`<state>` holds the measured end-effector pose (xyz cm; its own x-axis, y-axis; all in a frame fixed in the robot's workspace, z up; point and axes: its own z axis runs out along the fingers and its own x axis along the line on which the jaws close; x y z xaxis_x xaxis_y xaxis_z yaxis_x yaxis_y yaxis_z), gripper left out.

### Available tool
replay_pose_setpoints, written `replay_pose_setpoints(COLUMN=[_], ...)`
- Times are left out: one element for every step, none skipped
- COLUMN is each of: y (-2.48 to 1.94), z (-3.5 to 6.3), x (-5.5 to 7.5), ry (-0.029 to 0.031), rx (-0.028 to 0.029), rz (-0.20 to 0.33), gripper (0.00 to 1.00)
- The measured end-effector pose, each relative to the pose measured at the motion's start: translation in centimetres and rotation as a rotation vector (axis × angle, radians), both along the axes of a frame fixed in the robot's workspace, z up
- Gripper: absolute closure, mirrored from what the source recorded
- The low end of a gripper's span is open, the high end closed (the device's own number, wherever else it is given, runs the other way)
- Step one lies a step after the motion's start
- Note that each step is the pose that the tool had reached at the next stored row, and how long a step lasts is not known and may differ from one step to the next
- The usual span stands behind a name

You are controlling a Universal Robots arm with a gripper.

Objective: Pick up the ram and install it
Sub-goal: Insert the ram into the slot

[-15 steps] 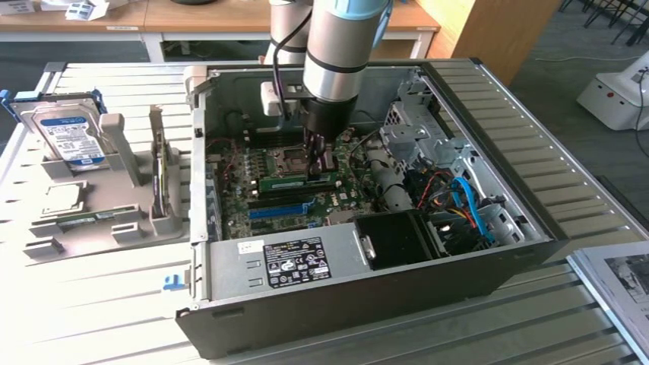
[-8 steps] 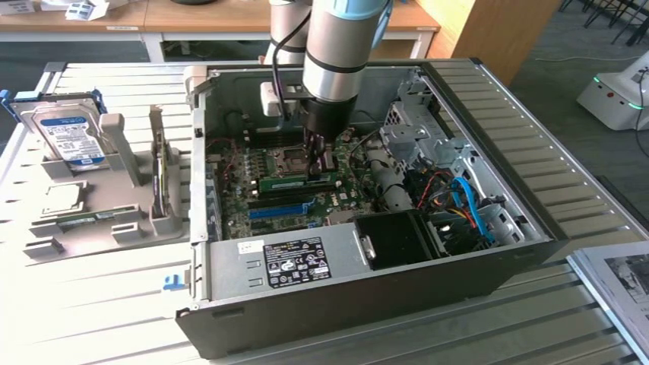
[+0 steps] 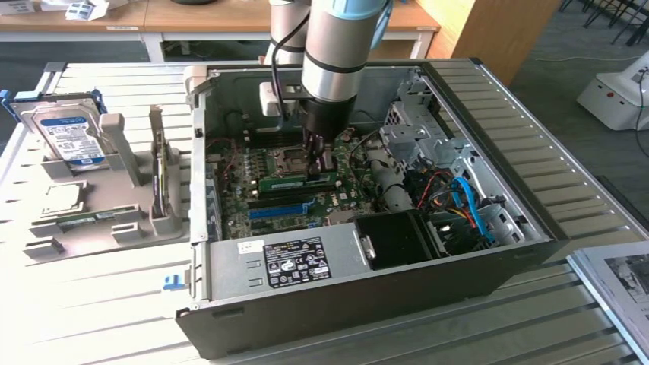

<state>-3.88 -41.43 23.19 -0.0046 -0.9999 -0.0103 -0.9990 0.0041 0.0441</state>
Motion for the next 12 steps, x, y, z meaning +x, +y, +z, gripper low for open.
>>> replay_pose_setpoints(y=[0.00, 0.00, 0.00, 0.00, 0.00, 0.00, 0.00, 0.01, 0.02, 0.04, 0.05, 0.06], z=[0.00, 0.00, -0.01, -0.01, -0.02, -0.09, -0.10, -0.10, -0.11, -0.11, -0.11, -0.12], x=[0.06, 0.06, 0.06, 0.06, 0.06, 0.06, 0.06, 0.06, 0.07, 0.07, 0.06, 0.06], ry=[0.0000, 0.0000, -0.0001, 0.0000, 0.0000, 0.0000, -0.0001, -0.0001, -0.0002, -0.0002, -0.0002, -0.0001], rx=[0.0000, 0.0000, 0.0000, -0.0001, -0.0001, 0.0000, 0.0001, 0.0002, 0.0002, 0.0002, 0.0001, 0.0000], rz=[0.000, 0.000, 0.000, 0.000, 0.000, 0.000, 0.000, 0.000, 0.000, 0.000, 0.000, 0.000], gripper=[0.88, 0.88, 0.88, 0.88, 0.88, 0.88, 0.88, 0.88, 0.88, 0.88, 0.88, 0.88])
